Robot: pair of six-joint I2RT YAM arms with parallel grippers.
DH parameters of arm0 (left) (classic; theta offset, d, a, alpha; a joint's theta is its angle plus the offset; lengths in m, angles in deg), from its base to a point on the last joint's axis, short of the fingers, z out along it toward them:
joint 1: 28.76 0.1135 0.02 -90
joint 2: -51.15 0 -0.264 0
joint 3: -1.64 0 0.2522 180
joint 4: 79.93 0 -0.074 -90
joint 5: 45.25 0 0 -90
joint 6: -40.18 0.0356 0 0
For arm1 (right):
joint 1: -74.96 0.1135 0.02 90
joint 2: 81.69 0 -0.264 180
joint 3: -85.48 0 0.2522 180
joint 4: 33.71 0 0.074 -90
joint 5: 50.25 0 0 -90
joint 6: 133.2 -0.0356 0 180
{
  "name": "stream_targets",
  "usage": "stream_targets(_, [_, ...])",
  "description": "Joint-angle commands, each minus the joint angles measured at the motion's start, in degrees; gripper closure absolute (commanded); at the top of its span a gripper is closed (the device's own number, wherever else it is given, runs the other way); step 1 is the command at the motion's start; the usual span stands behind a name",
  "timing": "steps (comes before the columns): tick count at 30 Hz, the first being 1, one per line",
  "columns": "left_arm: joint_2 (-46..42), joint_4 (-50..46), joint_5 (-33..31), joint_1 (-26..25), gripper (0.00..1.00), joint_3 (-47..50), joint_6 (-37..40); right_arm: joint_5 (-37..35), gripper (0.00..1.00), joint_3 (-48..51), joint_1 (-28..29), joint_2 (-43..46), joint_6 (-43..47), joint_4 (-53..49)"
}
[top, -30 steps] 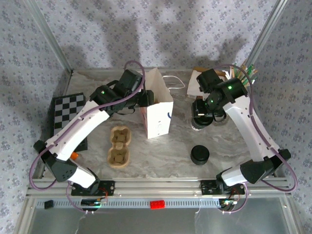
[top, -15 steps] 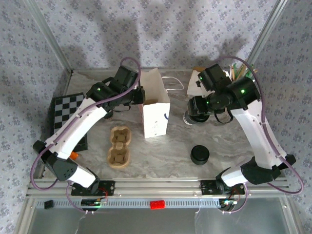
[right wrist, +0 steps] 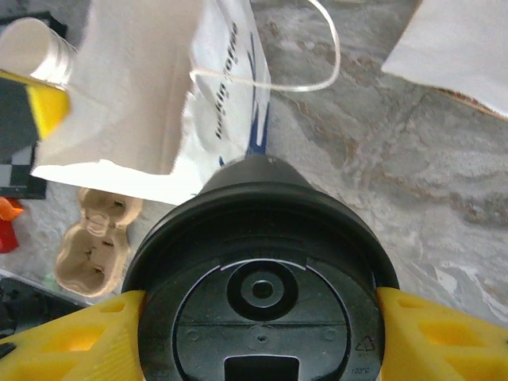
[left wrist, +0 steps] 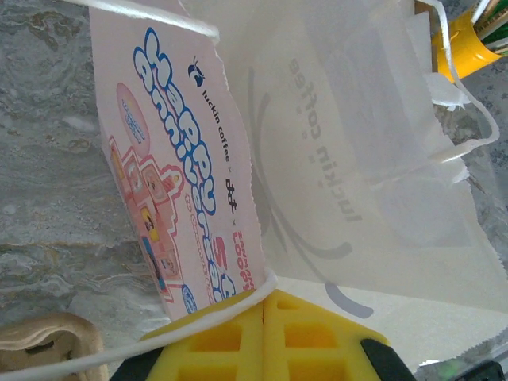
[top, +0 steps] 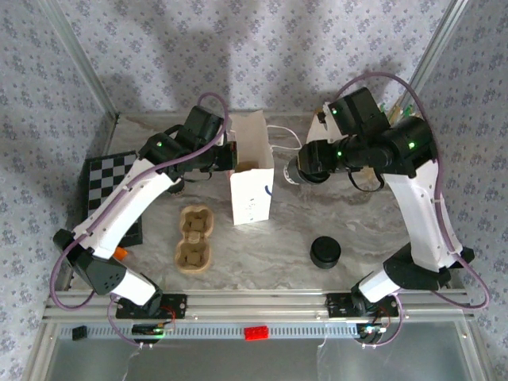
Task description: Pack the takeout coffee
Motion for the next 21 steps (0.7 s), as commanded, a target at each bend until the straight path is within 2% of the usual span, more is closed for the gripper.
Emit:
stream_targets(1, [-0.60,-0.17,1.56,-0.13,1.00,-1.79,0.70,2.29,0.38,-4.16,0.61,-1.52,-0.80,-2.88])
stream_targets(9, [-0.99,0.82,2.08,-0.90,1.00,-1.62,0.29,5.14,0.38,-10.63,2.13,-4.89,-1.01,0.60])
stream_targets(21, [-1.46,2.03,2.56,-2.72,1.00,-1.82,-0.52,8.71,0.38,-14.87,1.74,-10.09,-2.15,6.28])
